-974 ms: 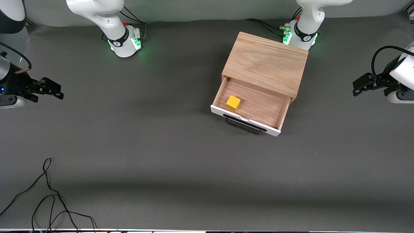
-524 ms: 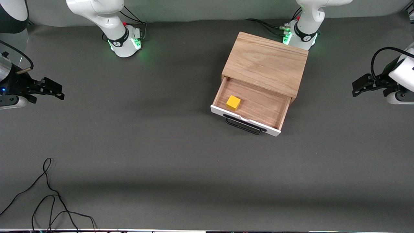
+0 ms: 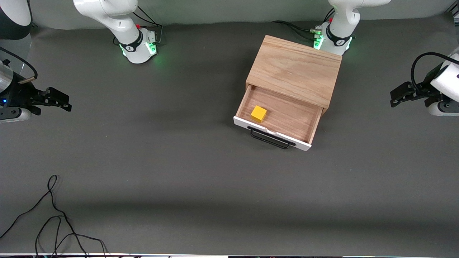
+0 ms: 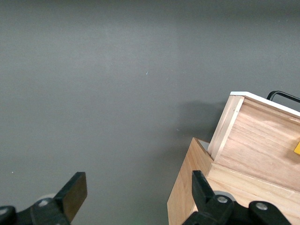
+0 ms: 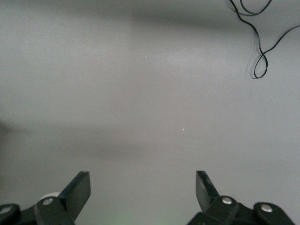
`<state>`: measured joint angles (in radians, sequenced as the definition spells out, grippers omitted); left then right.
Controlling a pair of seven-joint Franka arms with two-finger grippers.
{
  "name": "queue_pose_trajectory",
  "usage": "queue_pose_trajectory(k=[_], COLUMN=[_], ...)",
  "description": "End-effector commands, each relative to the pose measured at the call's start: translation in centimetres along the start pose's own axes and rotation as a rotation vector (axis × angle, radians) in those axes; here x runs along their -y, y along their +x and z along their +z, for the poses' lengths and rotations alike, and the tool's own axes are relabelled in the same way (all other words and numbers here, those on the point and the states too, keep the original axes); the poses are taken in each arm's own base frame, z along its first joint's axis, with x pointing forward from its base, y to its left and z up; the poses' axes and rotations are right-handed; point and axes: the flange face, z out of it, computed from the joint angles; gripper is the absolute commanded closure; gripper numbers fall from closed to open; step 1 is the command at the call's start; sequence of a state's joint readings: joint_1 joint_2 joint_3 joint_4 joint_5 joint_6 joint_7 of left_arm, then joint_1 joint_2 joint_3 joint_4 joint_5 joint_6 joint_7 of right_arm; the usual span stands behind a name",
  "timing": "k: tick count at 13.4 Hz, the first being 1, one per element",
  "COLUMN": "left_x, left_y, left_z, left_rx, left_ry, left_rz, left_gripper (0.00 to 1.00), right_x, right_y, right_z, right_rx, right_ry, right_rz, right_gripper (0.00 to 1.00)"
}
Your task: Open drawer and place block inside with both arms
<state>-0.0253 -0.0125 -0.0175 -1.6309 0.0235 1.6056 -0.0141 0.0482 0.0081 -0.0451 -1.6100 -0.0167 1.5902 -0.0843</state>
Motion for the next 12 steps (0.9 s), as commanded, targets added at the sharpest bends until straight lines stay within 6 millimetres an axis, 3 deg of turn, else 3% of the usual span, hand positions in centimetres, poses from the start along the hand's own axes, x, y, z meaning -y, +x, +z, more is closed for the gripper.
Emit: queue_pose_trajectory(k=[1, 12], left_x=[-0.14, -0.06], left_y=[-0.27, -0.33], left_z=[-0.07, -0.14], left_rx=[-0.005, -0.005], left_ry=[-0.005, -0.005], left_rz=[0.017, 0.016], left_gripper=[0.00, 0.00], right_x=[-0.72, -0.75], right_y=[0.26, 0.20], right_z=[-0.11, -0.18], right_rx=[-0.003, -0.007], right_ry=[-0.002, 0.059], right_rz=[0.009, 0.084], right_gripper=[0.00, 0.00])
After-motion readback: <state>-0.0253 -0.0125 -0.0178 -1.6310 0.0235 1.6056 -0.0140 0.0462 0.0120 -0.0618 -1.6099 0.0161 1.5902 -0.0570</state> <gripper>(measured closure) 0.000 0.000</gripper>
